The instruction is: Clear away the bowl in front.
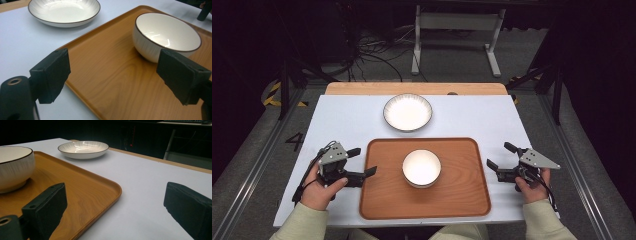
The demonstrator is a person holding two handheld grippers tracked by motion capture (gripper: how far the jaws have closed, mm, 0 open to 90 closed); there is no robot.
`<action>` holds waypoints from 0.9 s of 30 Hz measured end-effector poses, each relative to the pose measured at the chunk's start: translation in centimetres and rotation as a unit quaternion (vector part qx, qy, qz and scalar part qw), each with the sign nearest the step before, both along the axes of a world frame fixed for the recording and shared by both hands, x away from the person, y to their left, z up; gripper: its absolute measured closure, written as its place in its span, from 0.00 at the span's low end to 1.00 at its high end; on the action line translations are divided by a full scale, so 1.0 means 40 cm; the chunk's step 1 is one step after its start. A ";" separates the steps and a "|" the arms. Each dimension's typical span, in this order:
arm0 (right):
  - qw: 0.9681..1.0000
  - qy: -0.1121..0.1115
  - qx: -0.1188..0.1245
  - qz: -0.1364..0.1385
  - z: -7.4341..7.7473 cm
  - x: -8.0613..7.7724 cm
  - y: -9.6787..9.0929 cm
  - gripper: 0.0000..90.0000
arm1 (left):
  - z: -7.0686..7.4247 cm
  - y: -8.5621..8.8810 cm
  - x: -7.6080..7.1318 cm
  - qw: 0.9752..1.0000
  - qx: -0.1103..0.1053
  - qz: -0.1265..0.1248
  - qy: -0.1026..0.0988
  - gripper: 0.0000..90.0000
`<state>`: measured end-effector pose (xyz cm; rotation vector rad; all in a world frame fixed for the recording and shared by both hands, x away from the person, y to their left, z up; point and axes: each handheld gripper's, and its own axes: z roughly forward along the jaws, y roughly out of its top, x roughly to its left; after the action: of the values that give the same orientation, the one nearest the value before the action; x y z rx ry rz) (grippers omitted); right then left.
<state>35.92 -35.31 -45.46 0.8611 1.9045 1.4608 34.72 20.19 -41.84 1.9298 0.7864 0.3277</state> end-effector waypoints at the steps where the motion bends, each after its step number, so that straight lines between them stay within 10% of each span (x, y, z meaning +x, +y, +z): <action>1: 1.000 -0.001 -0.001 0.001 0.000 -0.001 0.000 0.06 | -0.004 0.004 -0.001 1.000 -0.001 0.002 0.000 0.12; 15: 1.000 -0.014 0.008 0.006 -0.001 -0.007 -0.005 0.06 | -0.078 0.058 -0.009 0.998 -0.057 0.025 -0.009 0.07; 27: 1.000 -0.019 0.015 0.008 -0.002 -0.009 -0.008 0.06 | -0.112 0.076 -0.025 0.997 -0.063 0.032 -0.043 0.07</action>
<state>35.56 -35.64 -45.55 0.8286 1.8699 1.5088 33.74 23.21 -46.32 1.7638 0.7932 0.3885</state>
